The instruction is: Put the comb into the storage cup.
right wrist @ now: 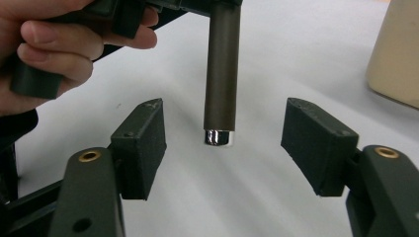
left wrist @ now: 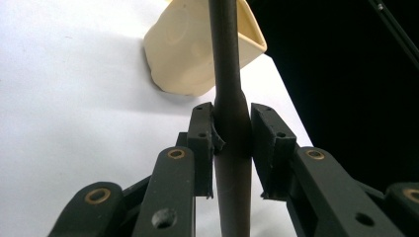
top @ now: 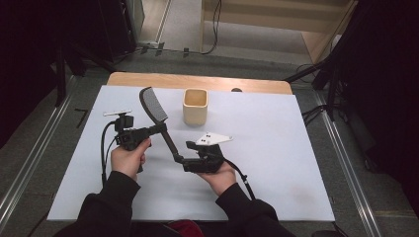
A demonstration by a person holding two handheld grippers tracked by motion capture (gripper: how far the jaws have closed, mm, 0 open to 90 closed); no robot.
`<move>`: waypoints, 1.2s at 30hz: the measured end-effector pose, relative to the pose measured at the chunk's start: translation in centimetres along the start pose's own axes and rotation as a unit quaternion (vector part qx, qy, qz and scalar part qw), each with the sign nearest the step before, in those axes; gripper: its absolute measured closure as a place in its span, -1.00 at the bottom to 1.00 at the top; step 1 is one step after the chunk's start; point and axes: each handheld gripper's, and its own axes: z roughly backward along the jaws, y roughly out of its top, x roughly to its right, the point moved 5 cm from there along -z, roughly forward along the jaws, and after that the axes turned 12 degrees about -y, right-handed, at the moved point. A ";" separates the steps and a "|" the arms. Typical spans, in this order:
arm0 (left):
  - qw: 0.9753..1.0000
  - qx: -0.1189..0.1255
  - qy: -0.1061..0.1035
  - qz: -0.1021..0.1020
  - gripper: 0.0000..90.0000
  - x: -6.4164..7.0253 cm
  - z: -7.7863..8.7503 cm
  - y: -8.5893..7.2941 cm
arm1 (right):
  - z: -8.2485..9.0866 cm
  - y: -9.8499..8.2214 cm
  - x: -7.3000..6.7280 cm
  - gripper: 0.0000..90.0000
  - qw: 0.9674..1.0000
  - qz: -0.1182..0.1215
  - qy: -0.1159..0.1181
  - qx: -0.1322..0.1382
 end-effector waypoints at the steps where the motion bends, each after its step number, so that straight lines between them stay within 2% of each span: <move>1: 1.000 0.000 0.001 -0.001 0.62 0.0 0.0 0.0 | 0.1 0.0 0.1 -0.34 1.000 0.002 -0.001 0.000; 9: 1.000 -0.004 0.004 -0.004 0.62 -0.2 0.1 0.0 | 0.8 0.0 0.6 -0.37 1.000 0.007 0.000 0.001; 18: 1.000 -0.004 0.009 -0.008 0.62 -0.3 0.3 0.1 | 1.8 -0.5 1.0 -0.40 1.000 0.012 0.009 -0.013; 22: 1.000 -0.004 0.009 -0.008 0.62 -0.3 0.4 0.1 | 2.3 -0.8 1.5 -0.40 1.000 0.007 0.011 -0.017; 30: 1.000 -0.008 0.010 -0.011 0.62 -0.4 0.3 0.0 | 3.3 -1.2 2.7 -0.40 1.000 0.004 0.006 -0.016; 36: 1.000 -0.009 0.008 -0.012 0.62 -0.3 0.3 0.0 | 4.0 -1.4 3.4 -0.40 1.000 0.010 -0.003 -0.019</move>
